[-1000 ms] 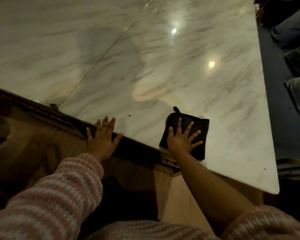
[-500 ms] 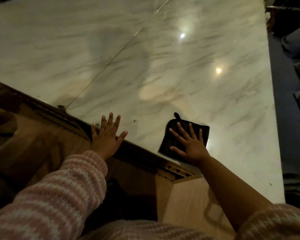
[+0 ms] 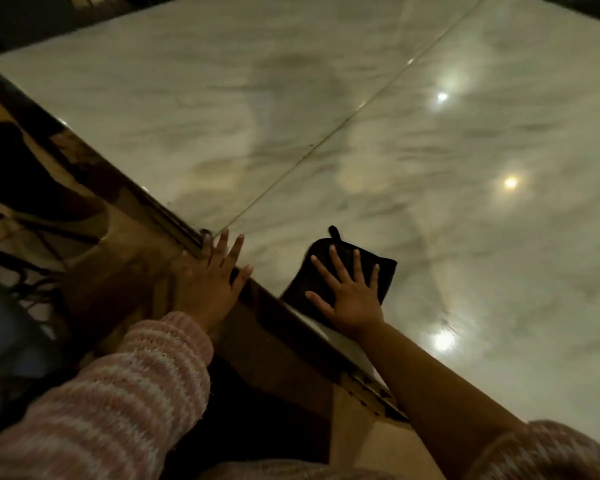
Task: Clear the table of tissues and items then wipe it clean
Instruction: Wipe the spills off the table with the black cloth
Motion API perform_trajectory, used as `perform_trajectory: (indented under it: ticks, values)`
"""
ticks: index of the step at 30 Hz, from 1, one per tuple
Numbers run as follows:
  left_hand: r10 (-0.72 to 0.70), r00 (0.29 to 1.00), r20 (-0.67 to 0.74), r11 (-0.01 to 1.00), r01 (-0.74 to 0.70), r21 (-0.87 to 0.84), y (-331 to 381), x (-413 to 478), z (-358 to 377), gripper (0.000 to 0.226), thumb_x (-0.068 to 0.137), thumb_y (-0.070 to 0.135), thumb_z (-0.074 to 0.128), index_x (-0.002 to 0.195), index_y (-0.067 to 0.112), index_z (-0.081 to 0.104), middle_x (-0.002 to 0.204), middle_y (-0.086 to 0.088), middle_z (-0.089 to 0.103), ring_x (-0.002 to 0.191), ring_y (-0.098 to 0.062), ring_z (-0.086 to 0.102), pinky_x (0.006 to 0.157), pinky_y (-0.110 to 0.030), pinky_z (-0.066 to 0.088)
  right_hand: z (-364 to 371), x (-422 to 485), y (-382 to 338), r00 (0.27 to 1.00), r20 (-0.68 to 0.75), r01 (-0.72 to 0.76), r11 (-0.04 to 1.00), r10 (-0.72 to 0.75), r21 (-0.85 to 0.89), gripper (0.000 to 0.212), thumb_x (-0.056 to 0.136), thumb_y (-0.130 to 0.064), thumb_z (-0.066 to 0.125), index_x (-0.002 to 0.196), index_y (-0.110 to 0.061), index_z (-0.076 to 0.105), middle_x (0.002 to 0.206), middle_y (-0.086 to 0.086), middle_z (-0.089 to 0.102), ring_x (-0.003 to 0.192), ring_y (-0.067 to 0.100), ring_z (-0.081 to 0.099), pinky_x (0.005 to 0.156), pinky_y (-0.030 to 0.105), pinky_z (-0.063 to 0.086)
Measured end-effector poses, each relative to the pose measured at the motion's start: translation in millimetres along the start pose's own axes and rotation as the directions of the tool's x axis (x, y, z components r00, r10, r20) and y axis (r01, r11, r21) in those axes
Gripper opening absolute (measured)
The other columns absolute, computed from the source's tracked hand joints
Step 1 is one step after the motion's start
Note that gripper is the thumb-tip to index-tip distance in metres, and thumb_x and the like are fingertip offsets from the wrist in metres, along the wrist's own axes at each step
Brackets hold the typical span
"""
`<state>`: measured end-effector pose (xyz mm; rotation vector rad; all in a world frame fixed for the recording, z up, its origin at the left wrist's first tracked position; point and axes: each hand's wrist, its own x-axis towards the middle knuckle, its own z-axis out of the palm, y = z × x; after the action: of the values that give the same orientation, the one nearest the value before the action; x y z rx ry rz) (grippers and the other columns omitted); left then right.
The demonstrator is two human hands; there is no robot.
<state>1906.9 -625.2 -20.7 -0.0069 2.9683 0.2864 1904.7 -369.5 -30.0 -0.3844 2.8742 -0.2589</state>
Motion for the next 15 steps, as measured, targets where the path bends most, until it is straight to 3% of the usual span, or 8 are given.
perform_trajectory:
  ticks: [5, 8, 12, 15]
  values:
    - [-0.050, 0.999, -0.016, 0.999, 0.050, 0.002, -74.1, 43.5, -19.7, 0.088, 0.064, 0.073, -0.034, 0.141, 0.033, -0.017, 0.155, 0.006, -0.015, 0.145, -0.022, -0.008, 0.112, -0.053, -0.003, -2.1, 88.0, -66.3, 0.999, -0.004, 0.046, 0.999, -0.046, -0.015, 0.067, 0.081, -0.075, 0.010, 0.141, -0.053, -0.011, 0.154, -0.013, -0.021, 0.140, 0.031, -0.026, 0.107, 0.057, -0.022]
    - [-0.076, 0.996, -0.048, 0.997, 0.075, -0.035, -124.5, 68.0, -39.1, 0.085, 0.065, 0.073, -0.033, 0.140, 0.036, -0.020, 0.151, 0.008, -0.022, 0.144, -0.018, -0.012, 0.113, -0.053, -0.004, -4.0, 141.1, -109.4, 0.998, 0.010, 0.068, 0.997, -0.068, -0.034, 0.068, 0.081, -0.075, 0.012, 0.141, -0.053, -0.010, 0.153, -0.013, -0.021, 0.141, 0.031, -0.025, 0.106, 0.055, -0.023]
    - [-0.083, 0.994, -0.074, 0.996, 0.080, -0.045, -187.1, 97.2, -66.7, 0.083, 0.068, 0.075, -0.029, 0.141, 0.038, -0.018, 0.151, 0.009, -0.022, 0.139, -0.013, -0.019, 0.113, -0.051, -0.006, -4.4, 204.3, -167.3, 0.997, 0.017, 0.075, 0.997, -0.074, -0.028, 0.068, 0.081, -0.076, 0.009, 0.141, -0.052, -0.013, 0.153, -0.011, -0.023, 0.141, 0.032, -0.024, 0.105, 0.056, -0.022]
    - [-0.099, 0.991, -0.086, 0.993, 0.093, -0.069, -230.4, 122.4, -87.6, 0.076, 0.076, 0.072, -0.013, 0.142, 0.035, -0.015, 0.156, 0.008, -0.013, 0.144, -0.017, -0.011, 0.113, -0.049, 0.000, -4.3, 245.3, -210.9, 0.995, 0.020, 0.102, 0.994, -0.101, -0.038, 0.072, 0.077, -0.079, 0.004, 0.141, -0.051, -0.013, 0.152, -0.011, -0.025, 0.139, 0.031, -0.027, 0.105, 0.057, -0.021]
